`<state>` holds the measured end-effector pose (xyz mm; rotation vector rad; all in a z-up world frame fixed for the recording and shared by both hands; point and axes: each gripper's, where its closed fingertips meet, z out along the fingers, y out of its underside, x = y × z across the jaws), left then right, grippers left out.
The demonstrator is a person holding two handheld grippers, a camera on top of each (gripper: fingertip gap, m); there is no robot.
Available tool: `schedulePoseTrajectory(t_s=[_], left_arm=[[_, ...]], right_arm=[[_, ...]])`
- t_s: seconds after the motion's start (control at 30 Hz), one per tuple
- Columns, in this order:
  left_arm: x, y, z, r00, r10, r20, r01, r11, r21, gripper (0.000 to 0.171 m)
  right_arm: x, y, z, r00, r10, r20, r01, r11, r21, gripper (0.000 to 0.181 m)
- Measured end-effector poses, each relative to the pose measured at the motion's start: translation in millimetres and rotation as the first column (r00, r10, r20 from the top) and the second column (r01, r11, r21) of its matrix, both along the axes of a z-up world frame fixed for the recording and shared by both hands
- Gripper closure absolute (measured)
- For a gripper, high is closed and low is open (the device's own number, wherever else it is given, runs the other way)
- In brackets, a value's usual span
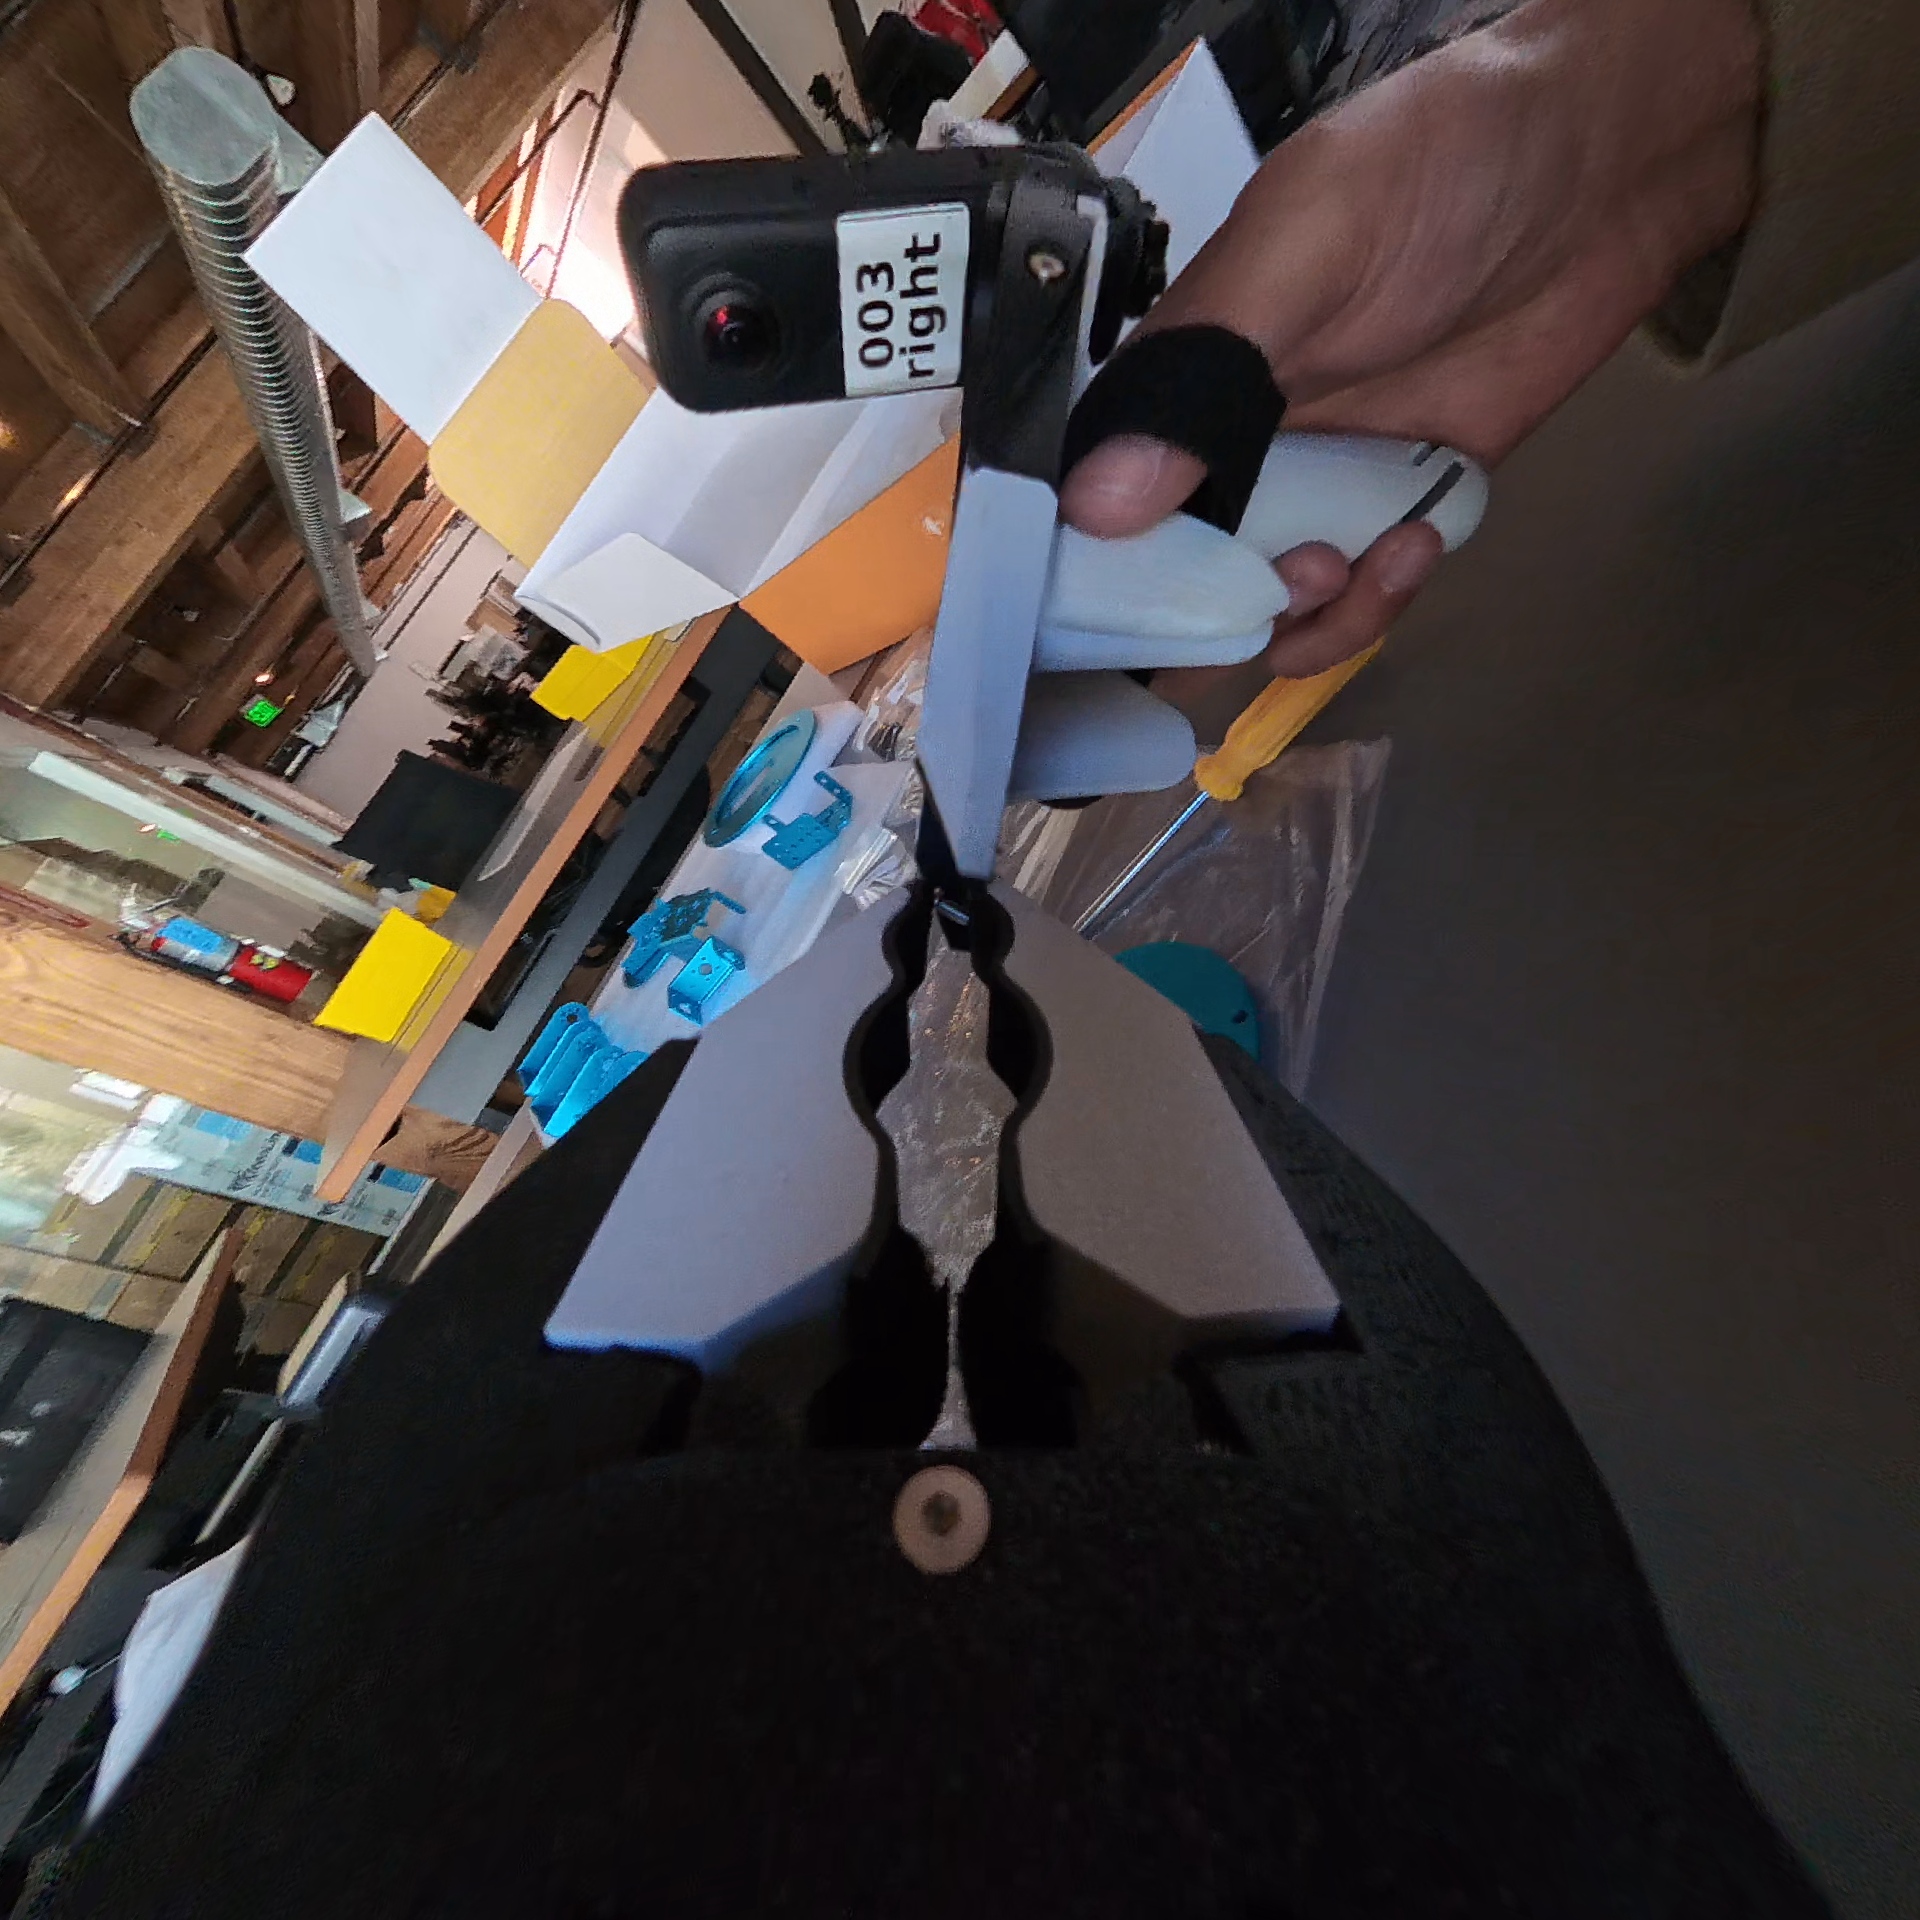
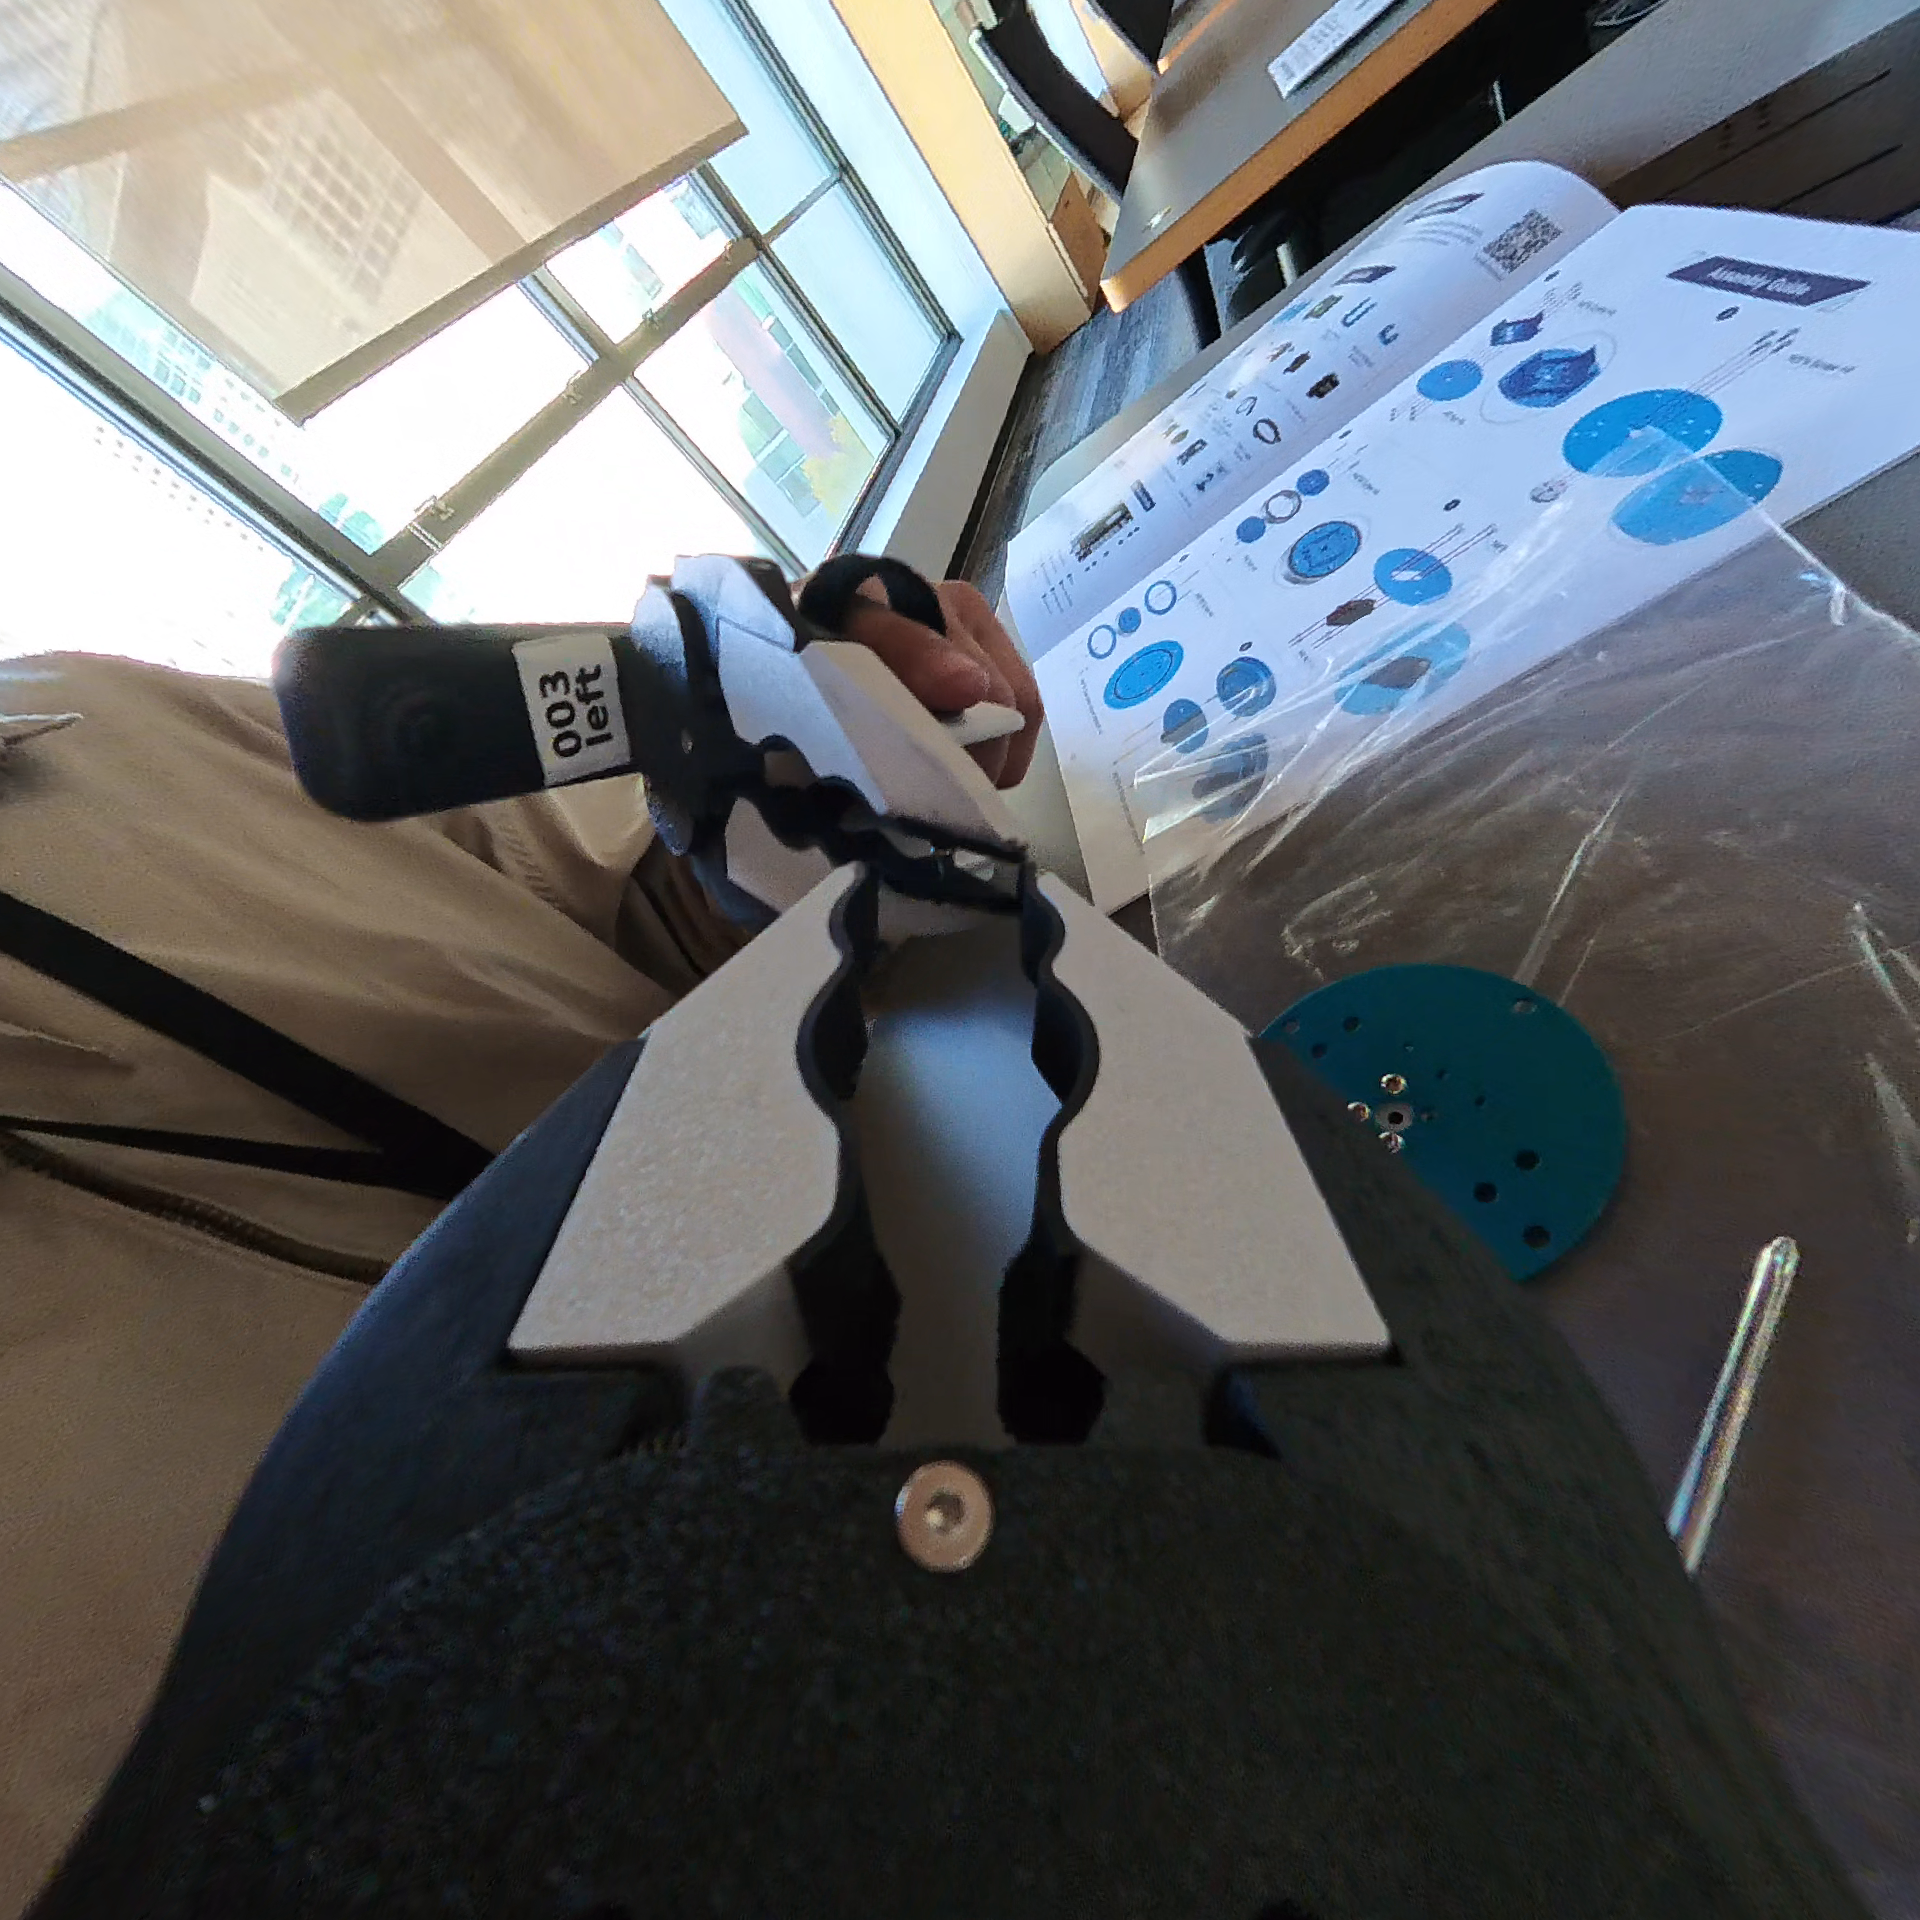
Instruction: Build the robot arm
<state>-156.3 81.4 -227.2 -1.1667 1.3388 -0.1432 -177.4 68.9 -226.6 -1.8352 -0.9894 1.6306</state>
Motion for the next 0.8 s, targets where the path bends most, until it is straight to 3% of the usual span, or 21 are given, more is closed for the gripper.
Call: schedulePoseTrajectory(t_s=[0.3,0.37,0.67,0.8], left_arm=[[-0.6,2.0,-7.5,0.996,0.062,-0.071,-0.06,0.998,0.03,0.163],[1.3,0.0,-5.8,0.998,0.051,-0.028,-0.052,0.998,-0.034,0.161],[-12.7,11.2,-17.9,0.978,0.132,0.164,-0.076,0.947,-0.312,0.155],[-30.7,12.8,-36.0,0.971,0.182,0.154,-0.085,0.867,-0.49,0.155]], right_arm=[[-1.5,7.0,-9.2,0.999,-0.049,-0.005,0.048,0.993,-0.106,0.169],[0.5,10.3,-11.3,0.997,-0.078,-0.014,0.076,0.993,-0.088,0.181],[14.7,26.2,-21.4,0.985,-0.168,0.037,0.167,0.986,0.027,0.181],[49.6,43.2,-26.3,0.958,-0.251,0.137,0.225,0.957,0.185,0.181]])
